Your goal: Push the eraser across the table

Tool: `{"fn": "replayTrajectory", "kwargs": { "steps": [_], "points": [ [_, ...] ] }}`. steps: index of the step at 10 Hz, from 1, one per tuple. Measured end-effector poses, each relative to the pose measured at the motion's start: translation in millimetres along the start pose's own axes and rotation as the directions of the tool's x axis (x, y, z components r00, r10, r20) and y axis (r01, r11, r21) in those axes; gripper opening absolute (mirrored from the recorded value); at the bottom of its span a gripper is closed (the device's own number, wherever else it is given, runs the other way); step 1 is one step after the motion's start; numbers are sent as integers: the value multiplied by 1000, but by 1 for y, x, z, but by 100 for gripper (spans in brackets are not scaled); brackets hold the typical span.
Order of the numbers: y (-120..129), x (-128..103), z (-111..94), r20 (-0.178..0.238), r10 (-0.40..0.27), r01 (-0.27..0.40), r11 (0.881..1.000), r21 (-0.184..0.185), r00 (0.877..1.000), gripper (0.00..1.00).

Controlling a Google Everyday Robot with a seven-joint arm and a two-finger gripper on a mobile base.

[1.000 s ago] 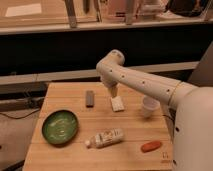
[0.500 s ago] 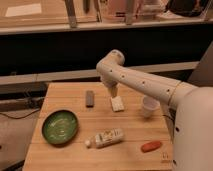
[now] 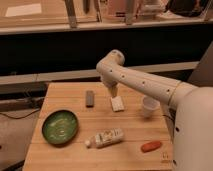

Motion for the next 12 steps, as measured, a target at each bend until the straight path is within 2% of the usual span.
{"fn": "replayTrajectory", "kwargs": {
  "steps": [1,2,8,9,12],
  "points": [
    [0,0,0,0,0,0,1000,0,1000,80],
    [0,0,2,-1,-1,1,1000,0,1000,75],
    [-11,-12,15,0,-23,23,1000,8,1000,75],
    [-12,-13,17,0,-28,28,1000,7,1000,69],
    [-17,-19,24,4,-49,49,999,10,999,41]
  ]
}}
